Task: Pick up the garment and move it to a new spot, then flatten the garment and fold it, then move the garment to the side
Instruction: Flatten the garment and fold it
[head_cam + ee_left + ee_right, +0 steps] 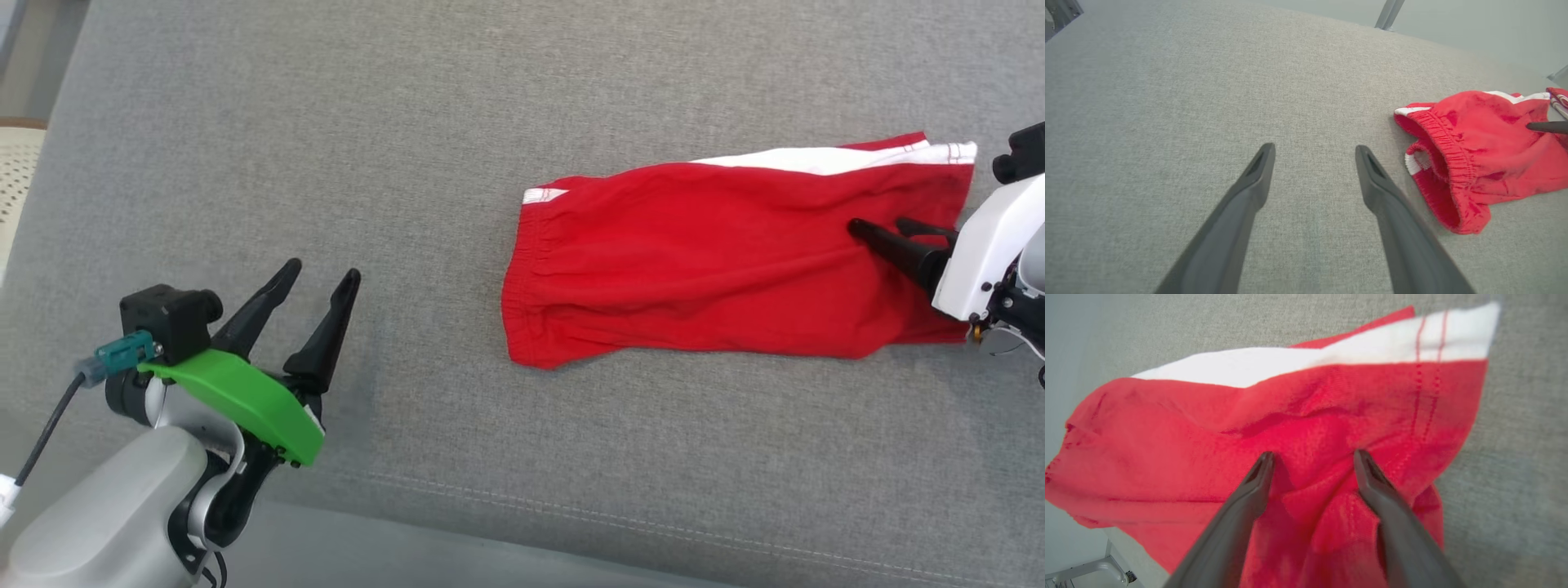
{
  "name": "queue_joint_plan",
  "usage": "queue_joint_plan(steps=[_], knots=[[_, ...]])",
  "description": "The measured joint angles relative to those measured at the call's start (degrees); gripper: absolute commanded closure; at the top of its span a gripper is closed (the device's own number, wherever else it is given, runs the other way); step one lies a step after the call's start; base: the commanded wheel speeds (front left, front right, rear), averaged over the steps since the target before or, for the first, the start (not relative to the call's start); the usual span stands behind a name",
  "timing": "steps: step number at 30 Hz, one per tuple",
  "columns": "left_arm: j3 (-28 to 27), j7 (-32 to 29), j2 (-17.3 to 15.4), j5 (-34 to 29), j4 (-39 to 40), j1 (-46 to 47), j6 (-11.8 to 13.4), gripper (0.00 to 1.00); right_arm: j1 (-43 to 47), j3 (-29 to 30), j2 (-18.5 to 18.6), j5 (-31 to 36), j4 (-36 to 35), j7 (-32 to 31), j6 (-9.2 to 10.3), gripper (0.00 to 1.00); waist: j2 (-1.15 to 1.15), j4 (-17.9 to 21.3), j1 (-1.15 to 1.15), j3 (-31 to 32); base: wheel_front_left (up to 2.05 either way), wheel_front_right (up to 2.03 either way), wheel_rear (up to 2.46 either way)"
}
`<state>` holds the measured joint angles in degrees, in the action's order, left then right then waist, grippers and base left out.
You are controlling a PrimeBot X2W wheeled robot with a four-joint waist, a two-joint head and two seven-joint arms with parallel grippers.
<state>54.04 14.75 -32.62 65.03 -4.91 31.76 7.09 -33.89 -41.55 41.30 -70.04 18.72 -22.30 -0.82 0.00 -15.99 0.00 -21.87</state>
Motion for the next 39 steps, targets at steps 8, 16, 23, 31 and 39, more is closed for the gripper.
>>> queue_joint_plan(steps=[8, 16, 23, 31, 39], knots=[[-6.2, 0.0, 2.9, -3.4, -3.8, -3.8, 0.0, 0.0, -0.9, -0.1, -1.2, -0.8, 2.3, -1.0, -0.68, 1.0, 0.0, -2.8, 0.0, 0.7, 0.0, 0.0, 0.0], [-14.9, -0.1, 7.9, -6.4, -5.1, -8.0, 0.0, 0.0, -0.7, 2.0, -0.1, -3.5, 4.3, -0.9, -1.67, 1.0, 0.0, -3.0, 0.0, 2.8, 0.0, 0.0, 0.0], [-18.3, -0.1, 10.6, -9.7, -4.4, -11.6, 0.0, 0.0, -0.9, 4.4, 4.4, -4.7, 4.0, -1.1, -1.69, 1.0, 0.0, -3.1, 0.0, 4.5, 0.0, 0.0, 0.0], [-18.8, -0.1, 13.3, -13.0, -2.8, -13.6, 0.0, 0.0, -3.7, 0.3, 5.8, -1.9, -4.9, -6.7, -3.41, 1.0, 0.0, -3.0, 0.0, 5.9, 0.0, 0.0, 0.0], [-17.0, -0.1, 15.4, -15.6, -1.4, -14.2, 0.0, 0.0, -4.9, -5.5, 2.1, 0.9, -13.8, -12.2, -3.42, 1.0, 0.0, -4.0, 0.0, 5.4, 0.0, 0.0, 0.0]])
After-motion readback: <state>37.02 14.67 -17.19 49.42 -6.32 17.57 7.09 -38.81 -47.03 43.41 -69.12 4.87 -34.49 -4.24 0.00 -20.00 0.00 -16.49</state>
